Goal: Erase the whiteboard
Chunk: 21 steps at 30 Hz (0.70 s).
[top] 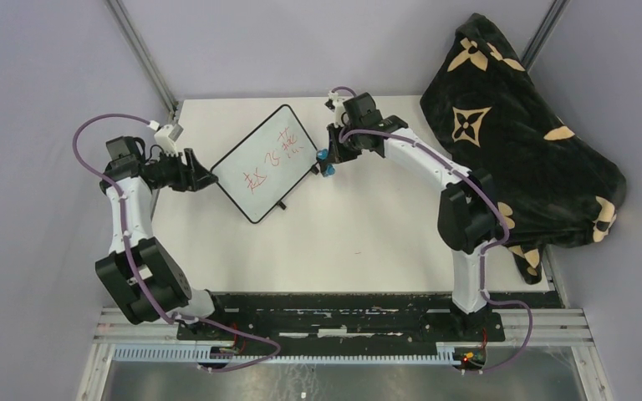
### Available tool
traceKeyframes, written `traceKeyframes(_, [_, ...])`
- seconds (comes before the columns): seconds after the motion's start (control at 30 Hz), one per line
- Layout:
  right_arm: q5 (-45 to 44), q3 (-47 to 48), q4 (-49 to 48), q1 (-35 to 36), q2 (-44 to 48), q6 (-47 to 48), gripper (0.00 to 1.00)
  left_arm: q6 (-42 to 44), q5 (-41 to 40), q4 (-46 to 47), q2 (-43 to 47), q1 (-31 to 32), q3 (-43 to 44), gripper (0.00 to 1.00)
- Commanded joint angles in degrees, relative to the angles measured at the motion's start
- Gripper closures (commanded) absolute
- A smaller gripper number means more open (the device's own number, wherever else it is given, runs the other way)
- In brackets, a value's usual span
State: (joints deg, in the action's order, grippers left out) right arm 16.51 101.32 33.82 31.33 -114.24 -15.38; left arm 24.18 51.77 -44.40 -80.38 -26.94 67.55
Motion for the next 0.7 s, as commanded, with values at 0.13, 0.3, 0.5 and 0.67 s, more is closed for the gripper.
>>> traceKeyframes(0.13, [3.5,13.1,-6.4,-0.2,-6.5,-4.4,0.99,-4.6,5.6,8.7,-5.4,-0.1,4.8,0.38])
traceKeyframes(0.3, [4.3,19.1,-7.1,-0.1,-9.5,-5.4,0.99,-4.6,8.1,9.2,-7.8,0.0,5.0,0.42])
traceKeyframes(0.5, [4.0,26.0,-6.9,0.1,-13.5,-7.4,1.0,-4.0,8.3,9.1,-7.7,1.4,4.3,0.44])
traceKeyframes(0.67, [1.9,28.2,-7.5,0.9,-15.5,-7.0,0.99,-4.1,8.4,9.2,-7.9,2.5,3.9,0.47])
